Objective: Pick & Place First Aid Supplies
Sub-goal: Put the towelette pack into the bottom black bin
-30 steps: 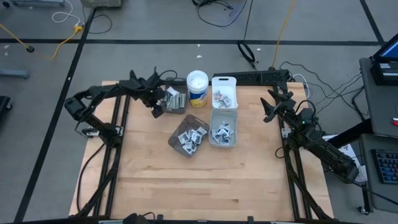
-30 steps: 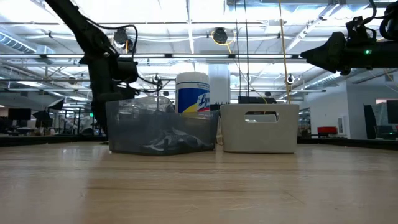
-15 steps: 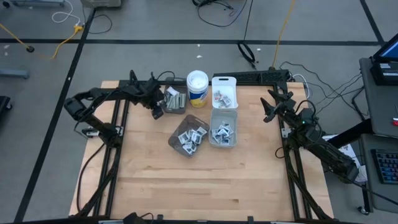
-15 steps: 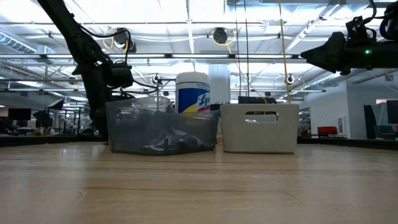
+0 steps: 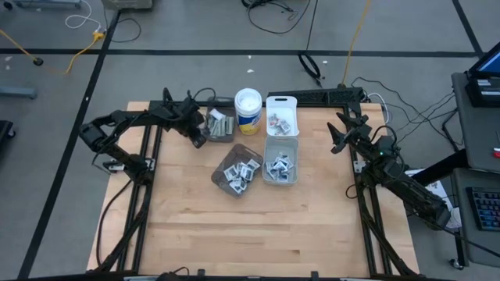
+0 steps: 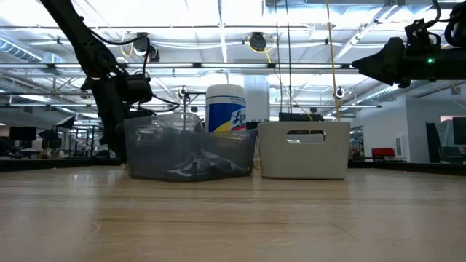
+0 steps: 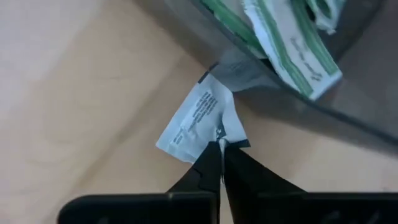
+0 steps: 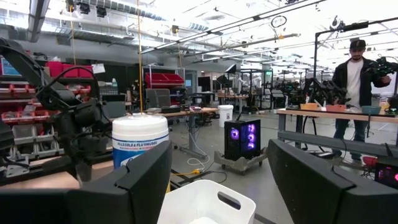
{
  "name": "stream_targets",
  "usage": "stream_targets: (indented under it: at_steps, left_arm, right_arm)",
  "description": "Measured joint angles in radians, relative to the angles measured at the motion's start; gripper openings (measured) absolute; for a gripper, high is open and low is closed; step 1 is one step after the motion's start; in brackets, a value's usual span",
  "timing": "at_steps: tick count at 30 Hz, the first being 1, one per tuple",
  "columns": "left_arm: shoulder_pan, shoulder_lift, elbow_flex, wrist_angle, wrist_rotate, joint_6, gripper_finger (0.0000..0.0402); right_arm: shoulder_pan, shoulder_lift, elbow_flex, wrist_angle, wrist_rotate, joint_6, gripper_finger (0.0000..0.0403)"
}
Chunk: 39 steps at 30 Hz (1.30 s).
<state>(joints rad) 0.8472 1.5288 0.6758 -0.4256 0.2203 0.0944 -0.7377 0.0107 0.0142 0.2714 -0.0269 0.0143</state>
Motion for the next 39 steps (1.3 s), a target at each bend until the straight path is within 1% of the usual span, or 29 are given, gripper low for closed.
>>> stream_targets:
  at_steps: [3,7,9,11,16,21,29,34,39]
  left_arm:
    - [0.000,-0.008,0.000,-0.007,0.051,-0.010,0.0008]
    - [-0.001,-0.060,-0.006,-0.064,0.047,-0.087,0.0004]
    - [-0.002,-0.106,-0.006,-0.096,0.018,-0.127,0.0003]
    - [-0.007,-0.151,-0.005,-0.128,-0.038,-0.173,0.0003]
    - [-0.032,-0.261,0.002,-0.206,-0.068,-0.177,0.0002]
    - [-0.058,-0.328,0.051,-0.287,-0.115,-0.183,0.0001]
    - [-0.058,-0.346,0.197,-0.482,-0.174,-0.170,0.0001]
    - [-0.059,-0.347,0.286,-0.541,-0.178,-0.160,0.0000]
    - [-0.067,-0.346,0.304,-0.589,-0.179,-0.178,0.0000]
  right_arm:
    - [0.000,0.000,0.000,0.000,0.000,0.000,0.0263]
    - [0.000,0.000,0.000,0.000,0.000,0.000,0.0263]
    - [0.000,0.000,0.000,0.000,0.000,0.000,0.0263]
    - [0.000,0.000,0.000,0.000,0.000,0.000,0.0263]
    - [0.000,0.000,0.000,0.000,0.000,0.000,0.0263]
    - [0.000,0.000,0.000,0.000,0.000,0.000,0.0263]
    - [0.000,0.000,0.000,0.000,0.000,0.000,0.0263]
    - [0.000,0.000,0.000,0.000,0.000,0.000,0.0263]
    - [0.000,0.000,0.000,0.000,0.000,0.000,0.0263]
